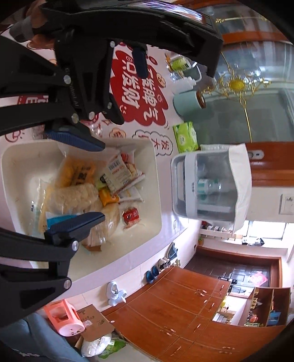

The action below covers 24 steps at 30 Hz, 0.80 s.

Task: Organize snacks
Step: 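Grasp the brown-white chocolate pack with left tool while right tool grasps nut-cluster bag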

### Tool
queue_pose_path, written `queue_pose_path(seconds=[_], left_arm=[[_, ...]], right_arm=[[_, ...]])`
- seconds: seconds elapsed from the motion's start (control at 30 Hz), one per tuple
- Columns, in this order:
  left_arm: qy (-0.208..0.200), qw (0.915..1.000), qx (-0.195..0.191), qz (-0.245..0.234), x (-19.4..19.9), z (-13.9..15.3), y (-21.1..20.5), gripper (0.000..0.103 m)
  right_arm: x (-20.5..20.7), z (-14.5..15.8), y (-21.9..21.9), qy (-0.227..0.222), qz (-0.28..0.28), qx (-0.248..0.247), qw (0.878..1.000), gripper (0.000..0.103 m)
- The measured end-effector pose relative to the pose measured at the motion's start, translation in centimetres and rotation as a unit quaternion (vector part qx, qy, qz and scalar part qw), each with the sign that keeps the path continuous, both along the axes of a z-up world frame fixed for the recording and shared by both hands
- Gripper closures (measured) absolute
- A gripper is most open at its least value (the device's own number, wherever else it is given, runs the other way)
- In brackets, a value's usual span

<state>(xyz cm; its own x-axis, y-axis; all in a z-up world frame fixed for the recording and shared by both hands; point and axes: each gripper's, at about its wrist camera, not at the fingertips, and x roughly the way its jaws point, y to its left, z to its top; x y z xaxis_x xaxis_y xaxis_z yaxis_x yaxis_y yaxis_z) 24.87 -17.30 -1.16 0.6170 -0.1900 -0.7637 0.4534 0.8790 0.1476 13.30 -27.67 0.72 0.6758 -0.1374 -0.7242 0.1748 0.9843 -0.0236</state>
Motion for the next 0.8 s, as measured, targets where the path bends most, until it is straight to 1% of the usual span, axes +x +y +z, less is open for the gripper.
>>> queue_pose_path(seconds=[0.13, 0.2, 0.27, 0.33, 0.43, 0.57, 0.67, 0.8], left_arm=[[-0.016, 0.9997, 0.011, 0.011, -0.3, 0.9, 2.4, 0.012], [-0.024, 0.9993, 0.019, 0.021, -0.1, 1.0, 3.8, 0.012], [-0.027, 0.9989, 0.025, 0.030, 0.1, 0.8, 4.9, 0.012], [-0.021, 0.9985, 0.028, 0.042, 0.7, 0.3, 6.2, 0.011], [-0.001, 0.9979, 0.026, 0.059, 2.0, -1.2, 7.8, 0.011], [0.021, 0.9966, 0.030, 0.074, 3.3, -3.8, 8.9, 0.011], [0.039, 0.9954, 0.037, 0.079, 4.3, -6.2, 9.2, 0.011], [0.059, 0.9944, 0.039, 0.079, 5.7, -9.3, 9.1, 0.011]], right_arm=[[-0.8, 0.4, 1.7, -0.005, 0.022, 0.010, 1.000, 0.046], [-1.2, 0.4, 2.7, -0.007, 0.035, 0.019, 0.999, 0.045], [-1.4, 0.1, 3.7, -0.007, 0.045, 0.026, 0.999, 0.042], [-1.5, -0.6, 4.8, -0.004, 0.056, 0.036, 0.998, 0.040], [-1.2, -2.3, 6.3, 0.008, 0.066, 0.052, 0.996, 0.040], [-1.0, -5.5, 8.0, 0.024, 0.066, 0.077, 0.995, 0.040], [-0.9, -8.4, 9.7, 0.036, 0.067, 0.071, 0.995, 0.040], [-0.2, -11.1, 11.3, 0.037, 0.060, 0.045, 0.997, 0.040]])
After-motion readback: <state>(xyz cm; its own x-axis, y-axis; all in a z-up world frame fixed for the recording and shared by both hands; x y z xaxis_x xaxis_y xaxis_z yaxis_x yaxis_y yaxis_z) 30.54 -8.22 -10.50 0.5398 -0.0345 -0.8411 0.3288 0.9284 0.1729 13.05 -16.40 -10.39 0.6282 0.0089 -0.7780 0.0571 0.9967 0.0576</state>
